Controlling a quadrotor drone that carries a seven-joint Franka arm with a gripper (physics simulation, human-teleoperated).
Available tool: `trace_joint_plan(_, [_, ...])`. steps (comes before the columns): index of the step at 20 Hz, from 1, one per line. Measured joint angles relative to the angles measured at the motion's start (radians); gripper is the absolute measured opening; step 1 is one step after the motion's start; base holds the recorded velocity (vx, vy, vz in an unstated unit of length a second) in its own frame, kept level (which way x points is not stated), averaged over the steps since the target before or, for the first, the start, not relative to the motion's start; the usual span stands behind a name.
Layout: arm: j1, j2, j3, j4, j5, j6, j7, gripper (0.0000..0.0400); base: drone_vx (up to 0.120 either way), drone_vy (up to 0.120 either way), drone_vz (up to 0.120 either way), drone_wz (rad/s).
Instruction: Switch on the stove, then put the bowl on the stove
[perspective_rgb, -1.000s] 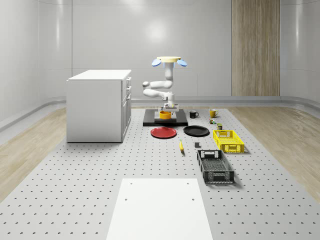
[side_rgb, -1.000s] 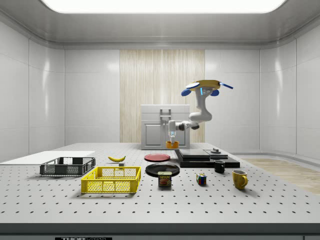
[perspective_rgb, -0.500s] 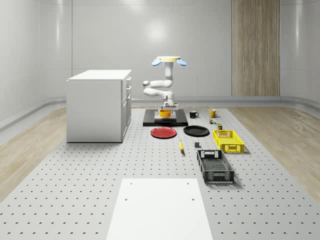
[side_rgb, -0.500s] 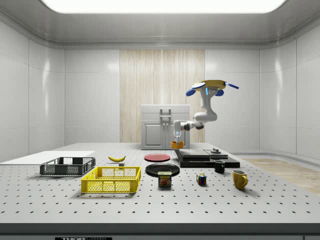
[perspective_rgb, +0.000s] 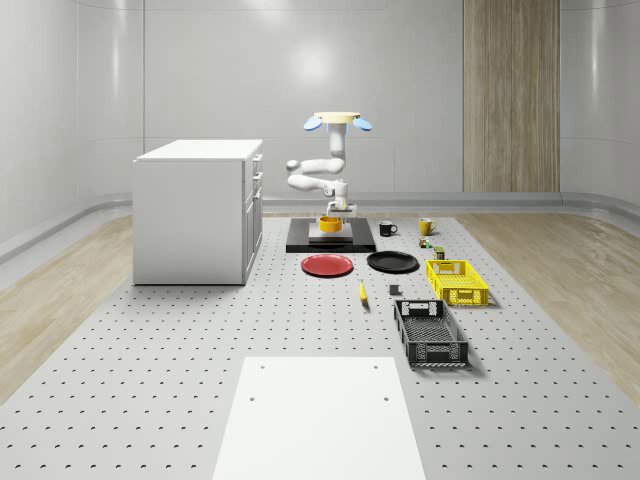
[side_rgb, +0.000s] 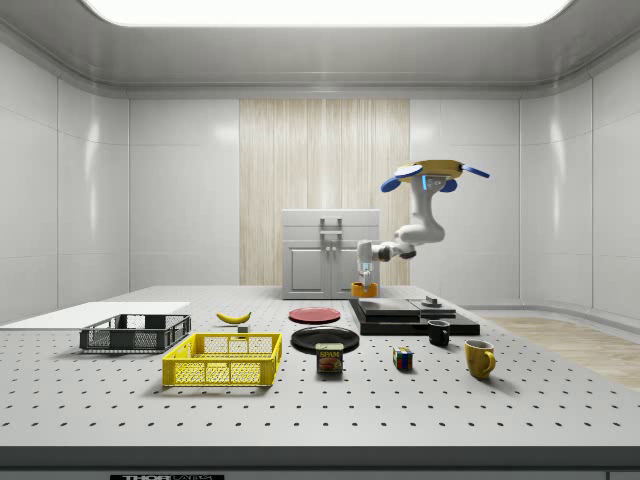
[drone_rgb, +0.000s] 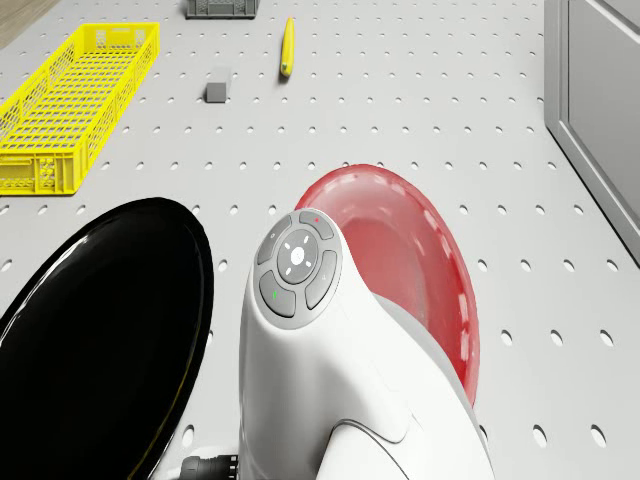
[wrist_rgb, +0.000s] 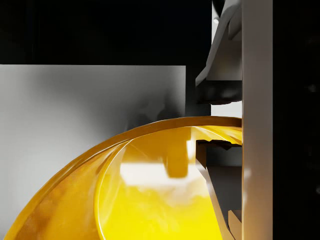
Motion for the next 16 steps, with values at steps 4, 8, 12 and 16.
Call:
trace_joint_plan(4, [0.000, 0.000, 0.000, 0.000, 0.000, 0.000, 0.000, 0.0102, -0.120, 0.000, -0.040, 0.000])
trace_joint_plan(8, [0.000, -0.001, 0.000, 0.000, 0.000, 0.001, 0.000, 0.0102, -0.120, 0.000, 0.000, 0.000])
trace_joint_plan(12, [0.000, -0.001, 0.000, 0.000, 0.000, 0.001, 0.000, 0.0102, -0.120, 0.000, -0.040, 0.000])
trace_joint_plan(16, [-0.001, -0.001, 0.000, 0.000, 0.001, 0.001, 0.000, 0.0102, -0.110, 0.000, 0.000, 0.000])
